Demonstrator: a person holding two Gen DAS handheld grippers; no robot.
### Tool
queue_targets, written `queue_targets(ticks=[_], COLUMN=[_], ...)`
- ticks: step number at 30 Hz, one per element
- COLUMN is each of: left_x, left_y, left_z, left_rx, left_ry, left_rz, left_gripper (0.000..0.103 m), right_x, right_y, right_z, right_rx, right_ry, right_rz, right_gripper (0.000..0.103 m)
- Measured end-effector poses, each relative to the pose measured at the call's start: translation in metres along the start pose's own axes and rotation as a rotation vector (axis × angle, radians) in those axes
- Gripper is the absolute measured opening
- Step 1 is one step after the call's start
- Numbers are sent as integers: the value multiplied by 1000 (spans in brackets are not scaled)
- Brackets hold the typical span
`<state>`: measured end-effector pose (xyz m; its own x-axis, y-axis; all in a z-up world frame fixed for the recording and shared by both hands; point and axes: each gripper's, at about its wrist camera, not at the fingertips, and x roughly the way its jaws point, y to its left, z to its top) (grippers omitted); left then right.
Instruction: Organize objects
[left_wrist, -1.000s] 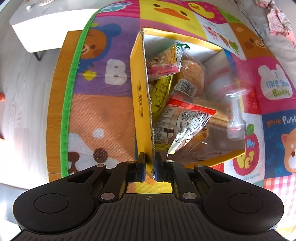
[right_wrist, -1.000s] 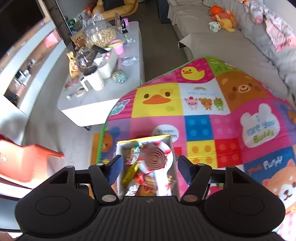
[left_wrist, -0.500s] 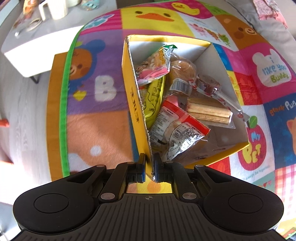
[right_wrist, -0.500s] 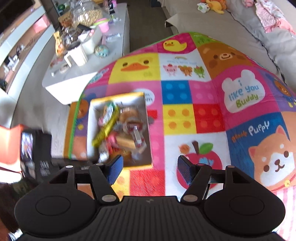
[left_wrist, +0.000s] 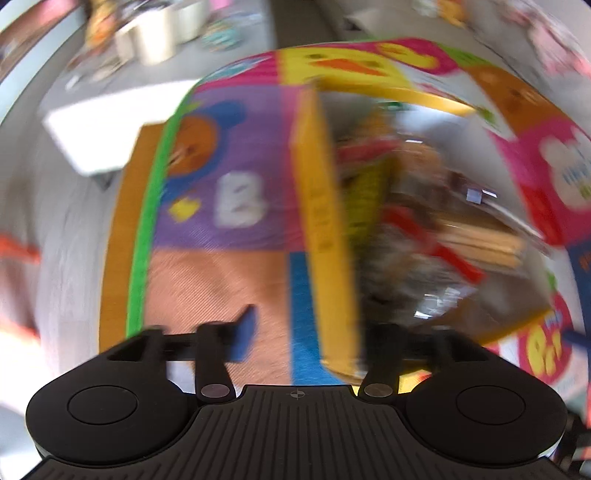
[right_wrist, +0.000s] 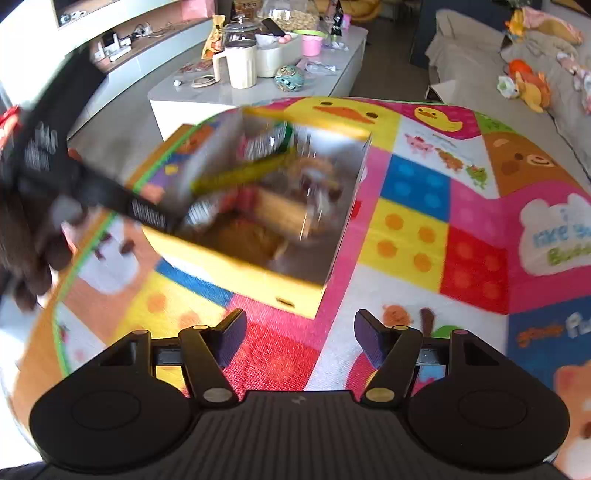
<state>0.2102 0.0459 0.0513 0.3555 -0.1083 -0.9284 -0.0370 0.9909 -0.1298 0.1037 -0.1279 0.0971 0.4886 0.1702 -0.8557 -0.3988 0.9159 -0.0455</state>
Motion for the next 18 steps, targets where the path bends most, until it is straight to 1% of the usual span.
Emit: queue_targets(ticks=[1, 2, 5, 9, 12, 14, 16, 18], left_x=[2, 3, 2, 5, 9, 12, 15, 16], left_y=[4, 6, 7, 11, 12, 16, 19, 21], left_z=[-1, -3, -7, -8, -9, -8, -5, -1], left_rx=[-25, -30, -8, 18, 52, 44, 32, 48], left_ry=[-3, -15, -64, -99, -141, -164, -172, -186], left_rz=[22, 43, 56, 12, -12, -31, -38, -31], left_gripper=[86, 93, 95, 96, 101, 101, 101, 101], right_x=[4, 6, 9, 17, 29, 33, 37, 40], right_y=[1, 2, 1, 2, 3, 7, 9, 11], right_z=[-7, -14, -28, -35, -29, -23, -15, -9], right_rx=[8, 30, 109, 168, 180, 171, 166, 156], right_ry=[-7, -23, -57, -104, -136, -166, -171, -183], right_rz=[-3, -4, -5, -67, -107, -153, -157, -176], right_gripper=[65, 65, 66, 66, 66, 66, 66, 66])
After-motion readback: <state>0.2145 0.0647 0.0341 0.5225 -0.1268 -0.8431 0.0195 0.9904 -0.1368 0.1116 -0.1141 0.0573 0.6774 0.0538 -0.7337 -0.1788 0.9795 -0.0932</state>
